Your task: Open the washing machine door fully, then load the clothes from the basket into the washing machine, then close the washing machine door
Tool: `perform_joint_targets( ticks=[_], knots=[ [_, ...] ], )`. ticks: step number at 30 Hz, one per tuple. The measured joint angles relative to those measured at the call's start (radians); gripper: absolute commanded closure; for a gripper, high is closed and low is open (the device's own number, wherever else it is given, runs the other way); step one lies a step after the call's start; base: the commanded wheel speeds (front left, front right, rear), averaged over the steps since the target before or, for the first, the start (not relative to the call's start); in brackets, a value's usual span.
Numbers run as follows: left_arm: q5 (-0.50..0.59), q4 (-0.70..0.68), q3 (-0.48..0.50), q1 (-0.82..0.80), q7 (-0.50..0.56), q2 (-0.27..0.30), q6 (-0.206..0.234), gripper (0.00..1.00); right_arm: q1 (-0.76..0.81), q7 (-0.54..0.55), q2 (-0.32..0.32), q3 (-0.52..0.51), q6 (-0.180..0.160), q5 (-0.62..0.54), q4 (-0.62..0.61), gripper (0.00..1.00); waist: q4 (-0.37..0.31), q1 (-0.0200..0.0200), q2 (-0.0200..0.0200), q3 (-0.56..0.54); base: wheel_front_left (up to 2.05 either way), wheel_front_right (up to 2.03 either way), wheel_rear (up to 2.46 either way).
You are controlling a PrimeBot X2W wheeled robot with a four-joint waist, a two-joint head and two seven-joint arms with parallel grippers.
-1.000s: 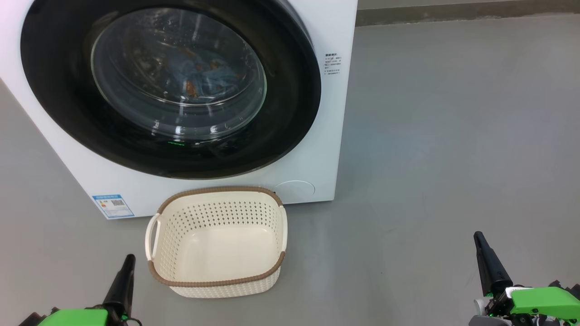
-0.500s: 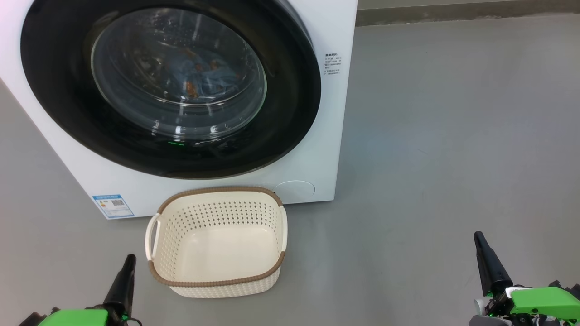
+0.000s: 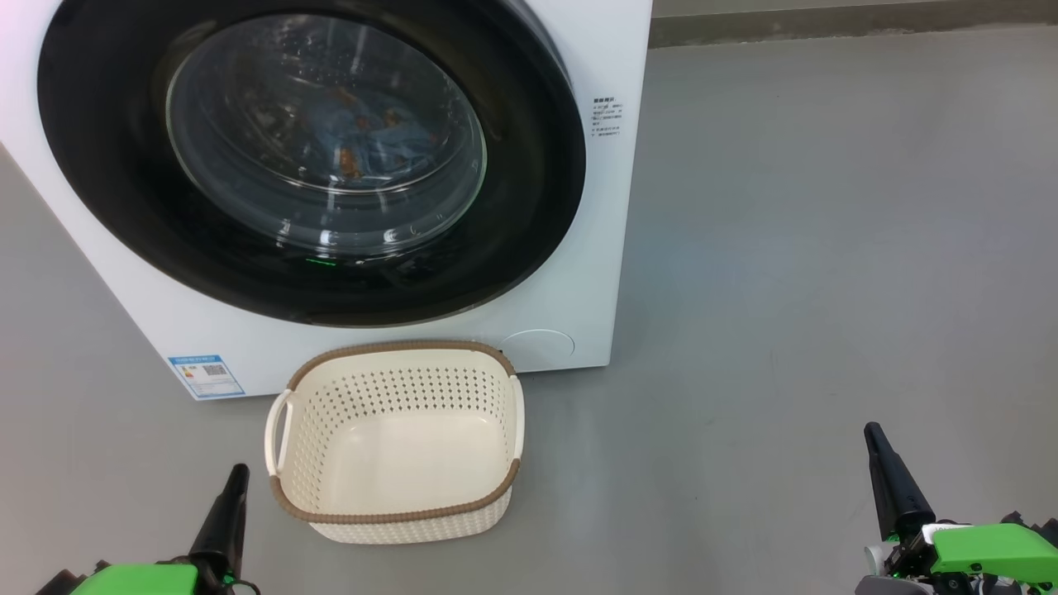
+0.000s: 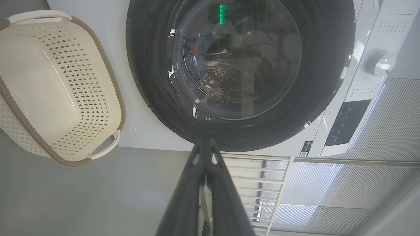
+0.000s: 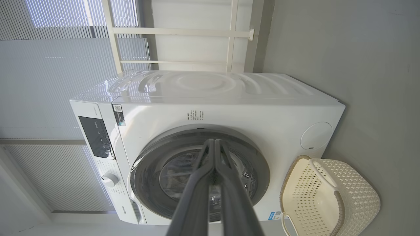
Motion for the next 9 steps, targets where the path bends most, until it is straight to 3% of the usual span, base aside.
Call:
perform_joint_targets(
  ticks=[9],
  knots=[
    [0.0, 0.0, 0.0, 0.0, 0.0, 0.0, 0.0, 1.0, 0.0, 0.0, 0.0, 0.0, 0.0, 0.0, 0.0, 1.0, 0.0, 0.0, 0.0, 0.0, 0.0, 0.0, 0.0]
  ],
)
